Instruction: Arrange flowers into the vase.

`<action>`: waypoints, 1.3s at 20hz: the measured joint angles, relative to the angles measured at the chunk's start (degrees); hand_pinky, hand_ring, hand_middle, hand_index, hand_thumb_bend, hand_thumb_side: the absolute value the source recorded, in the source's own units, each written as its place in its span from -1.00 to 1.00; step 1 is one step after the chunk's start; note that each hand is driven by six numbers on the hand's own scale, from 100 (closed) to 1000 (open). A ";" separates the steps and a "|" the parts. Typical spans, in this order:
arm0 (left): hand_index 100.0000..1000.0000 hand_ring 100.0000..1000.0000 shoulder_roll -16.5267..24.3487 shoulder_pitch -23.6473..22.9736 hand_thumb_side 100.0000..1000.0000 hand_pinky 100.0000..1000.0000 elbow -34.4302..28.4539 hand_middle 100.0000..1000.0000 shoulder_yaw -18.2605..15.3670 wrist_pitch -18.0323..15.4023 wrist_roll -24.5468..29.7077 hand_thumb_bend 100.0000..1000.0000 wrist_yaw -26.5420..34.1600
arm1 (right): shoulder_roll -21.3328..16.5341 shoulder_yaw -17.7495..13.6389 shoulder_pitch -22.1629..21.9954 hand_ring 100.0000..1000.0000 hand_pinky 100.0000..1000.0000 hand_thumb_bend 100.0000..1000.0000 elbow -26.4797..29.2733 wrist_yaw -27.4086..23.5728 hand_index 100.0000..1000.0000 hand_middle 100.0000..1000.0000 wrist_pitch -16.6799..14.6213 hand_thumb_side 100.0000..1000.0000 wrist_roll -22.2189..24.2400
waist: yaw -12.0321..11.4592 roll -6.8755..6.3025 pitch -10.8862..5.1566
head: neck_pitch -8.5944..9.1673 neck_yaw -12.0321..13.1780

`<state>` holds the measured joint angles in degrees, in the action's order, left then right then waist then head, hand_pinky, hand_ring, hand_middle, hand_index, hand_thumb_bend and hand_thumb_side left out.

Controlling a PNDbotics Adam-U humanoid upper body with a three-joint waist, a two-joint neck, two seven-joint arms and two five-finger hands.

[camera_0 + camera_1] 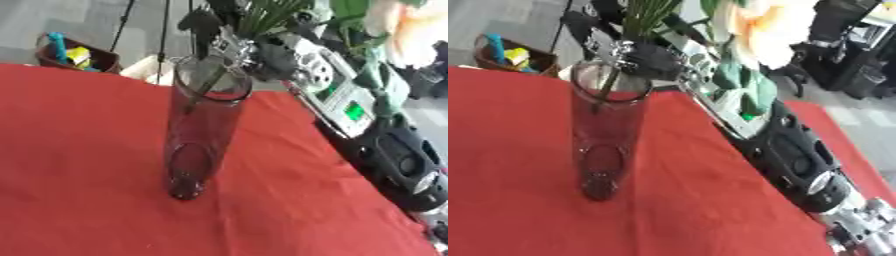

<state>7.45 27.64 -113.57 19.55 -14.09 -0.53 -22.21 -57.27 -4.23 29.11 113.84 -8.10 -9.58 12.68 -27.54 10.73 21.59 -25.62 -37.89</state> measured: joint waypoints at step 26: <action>0.44 0.42 0.03 0.00 0.39 -0.05 0.00 0.40 0.00 0.68 0.58 -1.00 -0.03 | -0.01 -0.32 -1.96 1.00 0.49 -1.00 0.00 -1.18 0.16 -1.00 -2.78 1.00 2.11 | 0.77 0.71 0.03 | 0.55 0.45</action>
<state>7.48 27.64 -113.57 19.55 -13.41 0.04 -22.24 -57.28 -4.54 27.15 113.84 -9.28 -12.36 14.79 -26.76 11.44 21.62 -25.07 -37.44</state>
